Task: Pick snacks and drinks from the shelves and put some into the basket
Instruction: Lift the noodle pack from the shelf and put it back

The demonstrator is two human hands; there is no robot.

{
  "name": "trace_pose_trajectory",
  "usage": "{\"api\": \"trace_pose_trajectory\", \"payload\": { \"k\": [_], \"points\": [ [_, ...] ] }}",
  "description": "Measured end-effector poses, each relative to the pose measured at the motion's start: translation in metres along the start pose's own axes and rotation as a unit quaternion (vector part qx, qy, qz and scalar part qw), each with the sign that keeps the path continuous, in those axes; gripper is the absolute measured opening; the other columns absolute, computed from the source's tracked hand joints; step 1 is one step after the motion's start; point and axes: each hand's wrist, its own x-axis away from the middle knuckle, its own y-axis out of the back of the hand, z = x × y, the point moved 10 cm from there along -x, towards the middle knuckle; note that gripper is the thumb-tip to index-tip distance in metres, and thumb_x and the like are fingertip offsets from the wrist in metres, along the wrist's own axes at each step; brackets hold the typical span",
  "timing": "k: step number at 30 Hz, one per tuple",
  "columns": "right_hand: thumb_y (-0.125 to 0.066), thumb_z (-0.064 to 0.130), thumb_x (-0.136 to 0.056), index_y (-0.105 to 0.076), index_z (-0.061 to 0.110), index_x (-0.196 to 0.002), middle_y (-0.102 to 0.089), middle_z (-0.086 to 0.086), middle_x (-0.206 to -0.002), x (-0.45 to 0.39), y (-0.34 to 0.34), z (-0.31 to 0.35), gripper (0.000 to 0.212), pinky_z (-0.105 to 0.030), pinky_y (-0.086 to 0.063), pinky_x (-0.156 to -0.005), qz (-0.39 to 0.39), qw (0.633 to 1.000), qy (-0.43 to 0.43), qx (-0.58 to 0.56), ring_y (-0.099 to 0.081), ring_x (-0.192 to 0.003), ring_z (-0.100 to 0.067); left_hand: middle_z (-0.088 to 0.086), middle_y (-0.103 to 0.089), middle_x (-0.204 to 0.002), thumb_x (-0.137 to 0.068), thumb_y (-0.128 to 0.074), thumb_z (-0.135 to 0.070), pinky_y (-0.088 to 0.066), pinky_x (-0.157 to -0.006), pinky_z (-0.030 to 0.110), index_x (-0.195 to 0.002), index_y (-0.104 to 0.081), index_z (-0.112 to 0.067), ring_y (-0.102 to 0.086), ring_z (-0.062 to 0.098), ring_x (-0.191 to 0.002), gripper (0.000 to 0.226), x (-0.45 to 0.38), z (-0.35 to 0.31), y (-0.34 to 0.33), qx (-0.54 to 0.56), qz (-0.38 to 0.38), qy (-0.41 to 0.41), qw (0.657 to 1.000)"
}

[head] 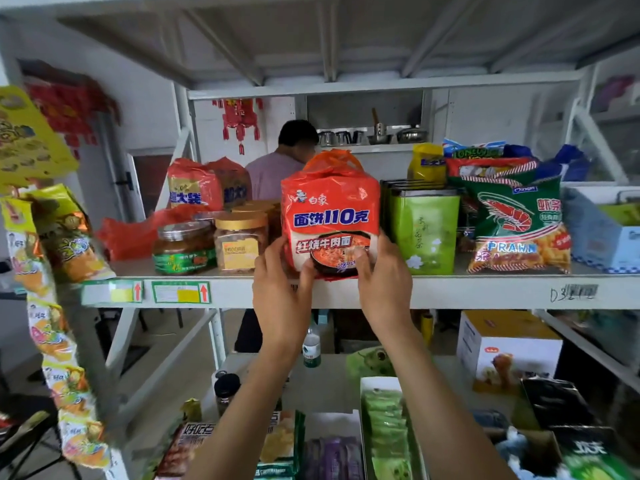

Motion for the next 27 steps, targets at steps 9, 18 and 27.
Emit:
{"api": "trace_pose_trajectory", "payload": {
  "k": [9, 18, 27],
  "points": [
    [-0.058, 0.033, -0.096, -0.041, 0.013, -0.142, -0.066, -0.007, -0.115, 0.005, -0.011, 0.011, 0.054, -0.036, -0.054, -0.075, 0.019, 0.998, 0.032, 0.055, -0.065, -0.099, -0.026, 0.005, -0.069, -0.115, -0.1, -0.044, -0.038, -0.052, -0.067, 0.04, -0.135, -0.04, -0.02, -0.067, 0.031, -0.09, 0.039, -0.009, 0.008, -0.004, -0.062, -0.016, 0.007, 0.998],
    [-0.062, 0.017, -0.094, -0.058, 0.01, -0.128, -0.063, -0.004, -0.11, 0.019, 0.026, -0.002, 0.035, -0.023, -0.055, -0.083, -0.054, 0.983, 0.058, -0.165, -0.062, -0.095, -0.006, 0.005, -0.051, -0.127, -0.101, -0.052, -0.017, -0.047, -0.096, 0.036, -0.129, -0.049, -0.01, -0.052, 0.024, -0.117, 0.029, 0.02, -0.035, 0.018, 0.067, -0.098, -0.054, 0.991],
    [-0.056, 0.008, -0.096, -0.056, 0.007, -0.125, -0.055, -0.007, -0.12, 0.006, 0.117, -0.053, 0.029, -0.016, -0.045, -0.092, -0.203, 0.97, 0.037, -0.129, -0.055, -0.111, -0.011, -0.003, -0.045, -0.141, -0.095, -0.047, -0.004, -0.029, -0.109, 0.012, -0.139, -0.046, -0.003, -0.039, 0.003, -0.131, 0.044, 0.045, -0.116, -0.076, 0.105, 0.083, -0.154, 0.979]
  ]
}}
